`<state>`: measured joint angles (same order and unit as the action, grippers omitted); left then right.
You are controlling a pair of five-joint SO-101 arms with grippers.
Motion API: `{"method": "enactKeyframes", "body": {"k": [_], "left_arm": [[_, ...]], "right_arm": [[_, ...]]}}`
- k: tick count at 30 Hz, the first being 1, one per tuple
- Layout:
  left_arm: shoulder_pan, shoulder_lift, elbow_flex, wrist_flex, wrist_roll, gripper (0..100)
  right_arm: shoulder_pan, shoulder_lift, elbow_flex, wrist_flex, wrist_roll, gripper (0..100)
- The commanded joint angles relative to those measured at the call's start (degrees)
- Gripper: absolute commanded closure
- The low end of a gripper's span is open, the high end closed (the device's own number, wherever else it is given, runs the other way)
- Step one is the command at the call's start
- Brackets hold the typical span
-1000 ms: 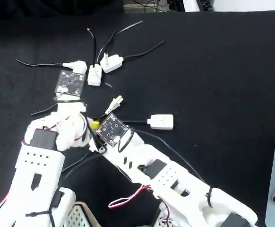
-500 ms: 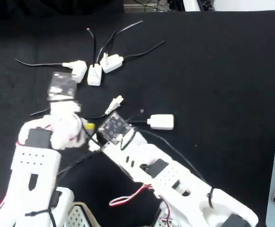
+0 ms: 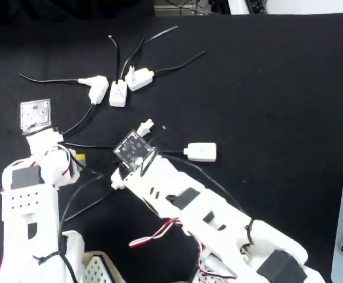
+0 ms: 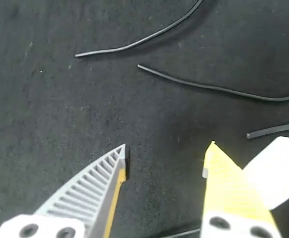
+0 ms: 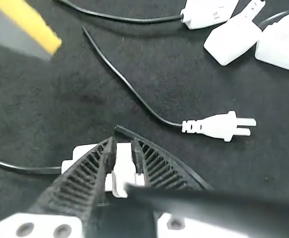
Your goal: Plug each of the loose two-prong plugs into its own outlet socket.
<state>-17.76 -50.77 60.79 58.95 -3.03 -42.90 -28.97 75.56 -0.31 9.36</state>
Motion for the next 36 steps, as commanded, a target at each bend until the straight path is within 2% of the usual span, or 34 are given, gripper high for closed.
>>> {"method": "enactKeyframes", "body": {"k": [1, 6, 12, 36], "left_arm": [[-0.8, -1.0, 1.7, -4.1, 0.2, 75], [-0.8, -1.0, 2.2, -4.1, 0.2, 75], [-0.8, -1.0, 2.3, -4.1, 0.2, 75], [-0.8, -1.0, 2.3, -4.2, 0.2, 75]], "right_arm": [[0.9, 0.6, -4.2, 0.3, 0.2, 98.7], [2.5, 0.8, -5.8, 1.0, 0.3, 98.7], [2.5, 0.8, -8.9, 7.3, 0.2, 98.7], [2.3, 8.3, -13.6, 9.1, 0.1, 98.7]]}}
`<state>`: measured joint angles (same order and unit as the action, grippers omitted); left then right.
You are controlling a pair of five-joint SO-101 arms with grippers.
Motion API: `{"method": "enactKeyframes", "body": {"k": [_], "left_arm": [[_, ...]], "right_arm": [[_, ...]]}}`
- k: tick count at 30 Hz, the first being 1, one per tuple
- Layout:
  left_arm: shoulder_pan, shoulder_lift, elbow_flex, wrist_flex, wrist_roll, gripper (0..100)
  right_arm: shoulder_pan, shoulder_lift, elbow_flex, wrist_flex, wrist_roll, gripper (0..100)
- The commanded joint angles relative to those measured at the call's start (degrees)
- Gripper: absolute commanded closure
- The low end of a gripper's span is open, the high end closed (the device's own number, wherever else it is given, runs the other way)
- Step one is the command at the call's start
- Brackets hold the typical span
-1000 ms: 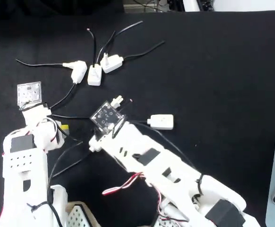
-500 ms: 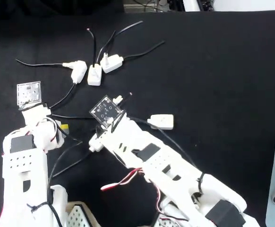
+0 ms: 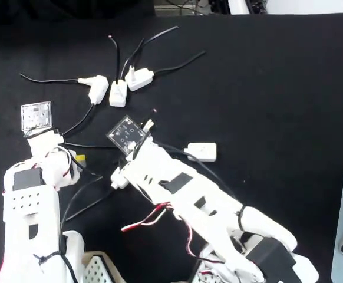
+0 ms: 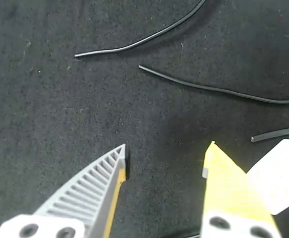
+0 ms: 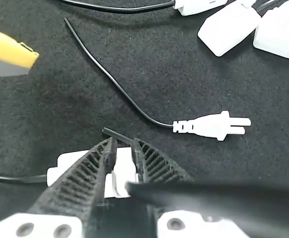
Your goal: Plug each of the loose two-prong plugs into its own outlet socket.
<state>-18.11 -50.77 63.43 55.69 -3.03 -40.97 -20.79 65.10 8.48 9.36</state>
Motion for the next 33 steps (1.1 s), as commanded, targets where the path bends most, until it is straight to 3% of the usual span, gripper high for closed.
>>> {"method": "enactKeyframes", "body": {"k": [1, 24, 29, 33], "left_arm": [[-0.5, -1.0, -0.3, -1.0, 0.2, 75], [-0.5, -1.0, -0.1, -0.9, 0.2, 75], [-0.5, -1.0, 0.4, -1.1, 0.2, 75], [-0.5, -1.0, 0.4, -1.2, 0.2, 75]], "right_arm": [[0.4, 0.1, -3.1, 0.3, 0.1, 98.7], [-1.5, 10.5, -6.5, 0.6, 0.2, 97.9], [-1.5, 7.4, -6.9, 4.2, 0.2, 85.8], [-1.5, 2.2, -8.6, 10.8, 0.1, 85.4]]}}
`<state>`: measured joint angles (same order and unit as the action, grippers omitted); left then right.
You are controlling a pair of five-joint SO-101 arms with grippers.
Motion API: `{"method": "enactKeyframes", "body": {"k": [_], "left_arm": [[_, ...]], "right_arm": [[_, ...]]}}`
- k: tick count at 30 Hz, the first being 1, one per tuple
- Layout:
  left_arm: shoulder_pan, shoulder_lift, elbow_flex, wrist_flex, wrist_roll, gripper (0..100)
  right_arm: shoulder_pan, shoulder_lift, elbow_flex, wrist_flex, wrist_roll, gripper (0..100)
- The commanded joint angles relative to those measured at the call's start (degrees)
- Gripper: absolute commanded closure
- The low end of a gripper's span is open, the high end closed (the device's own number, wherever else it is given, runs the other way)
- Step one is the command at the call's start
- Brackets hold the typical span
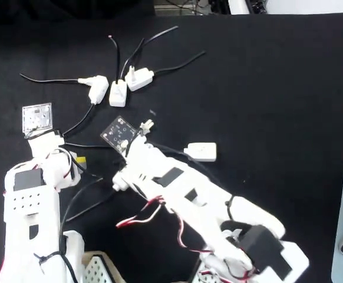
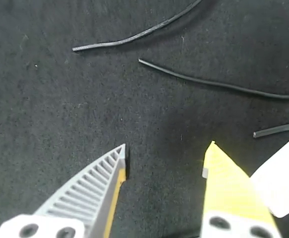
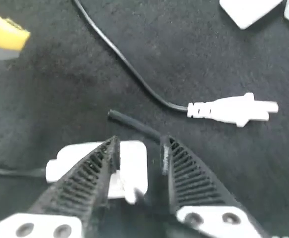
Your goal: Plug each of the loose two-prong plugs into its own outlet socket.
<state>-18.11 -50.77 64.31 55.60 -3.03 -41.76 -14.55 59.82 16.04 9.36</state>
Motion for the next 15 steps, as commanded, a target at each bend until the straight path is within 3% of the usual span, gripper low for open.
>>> {"method": "enactKeyframes", "body": {"k": [1, 12, 15], "left_arm": [[-0.5, -1.0, -0.4, -1.6, 0.2, 75], [-0.5, -1.0, 0.1, -1.8, 0.1, 75], [-0.5, -1.0, 0.1, -1.8, 0.1, 75]], "right_arm": [[-0.7, -5.4, -3.1, 4.0, 0.0, 85.4], [-0.7, -4.5, -2.9, 6.7, -3.4, 85.5], [-0.7, -1.8, -2.8, 4.0, -3.1, 89.9]]}}
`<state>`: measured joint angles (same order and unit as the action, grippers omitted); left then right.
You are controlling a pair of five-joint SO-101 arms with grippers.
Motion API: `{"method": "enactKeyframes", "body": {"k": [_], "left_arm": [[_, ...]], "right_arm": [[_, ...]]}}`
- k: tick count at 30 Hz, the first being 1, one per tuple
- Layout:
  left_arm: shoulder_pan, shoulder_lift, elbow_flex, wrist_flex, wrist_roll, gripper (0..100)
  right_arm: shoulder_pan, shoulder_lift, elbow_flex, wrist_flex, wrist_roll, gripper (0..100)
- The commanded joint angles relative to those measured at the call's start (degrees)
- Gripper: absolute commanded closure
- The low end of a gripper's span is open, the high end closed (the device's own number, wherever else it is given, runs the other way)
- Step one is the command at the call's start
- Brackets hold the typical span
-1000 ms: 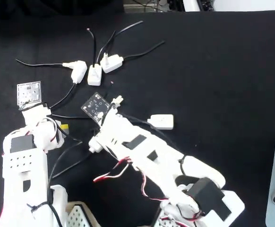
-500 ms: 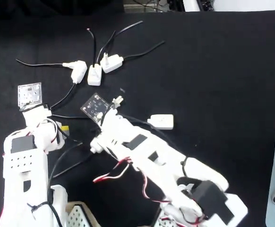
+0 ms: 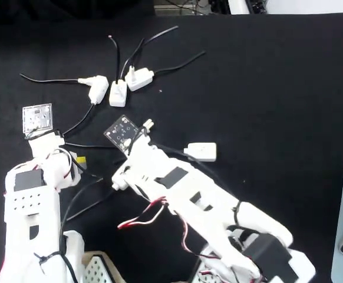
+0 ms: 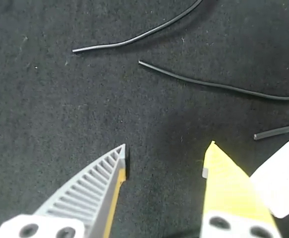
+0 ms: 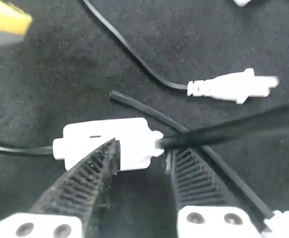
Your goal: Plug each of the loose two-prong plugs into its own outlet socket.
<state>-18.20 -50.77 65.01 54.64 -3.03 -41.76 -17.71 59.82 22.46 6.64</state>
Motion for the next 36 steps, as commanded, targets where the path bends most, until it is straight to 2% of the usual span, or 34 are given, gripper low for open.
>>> {"method": "enactKeyframes", "body": {"k": [1, 5, 12, 17, 23, 30, 36], "left_arm": [[-0.4, -1.0, -0.6, -0.9, 0.1, 75], [-0.4, -1.0, -0.6, -0.9, 0.1, 75], [-0.4, -1.0, -0.6, -0.9, 0.1, 75], [-0.4, -1.0, -0.6, -0.9, 0.1, 75], [-0.4, -1.0, -0.5, -0.9, 0.1, 75], [-0.4, -1.0, -0.5, -0.9, 0.1, 75], [-0.4, -1.0, -0.5, -0.9, 0.1, 75]], "right_arm": [[-0.7, 2.1, -2.8, -3.3, -0.4, 92.4], [-0.7, 3.1, -2.8, -5.5, -0.3, 98.6], [-0.4, 3.1, -2.9, -6.7, -0.2, 98.6], [1.0, 3.4, -2.7, -12.0, 4.3, 98.7], [4.0, 3.6, -3.6, -17.1, 5.3, 98.7], [7.6, 4.4, -9.5, -17.7, 4.8, 98.7], [12.1, 13.8, -18.6, -17.8, 4.8, 98.7]]}}
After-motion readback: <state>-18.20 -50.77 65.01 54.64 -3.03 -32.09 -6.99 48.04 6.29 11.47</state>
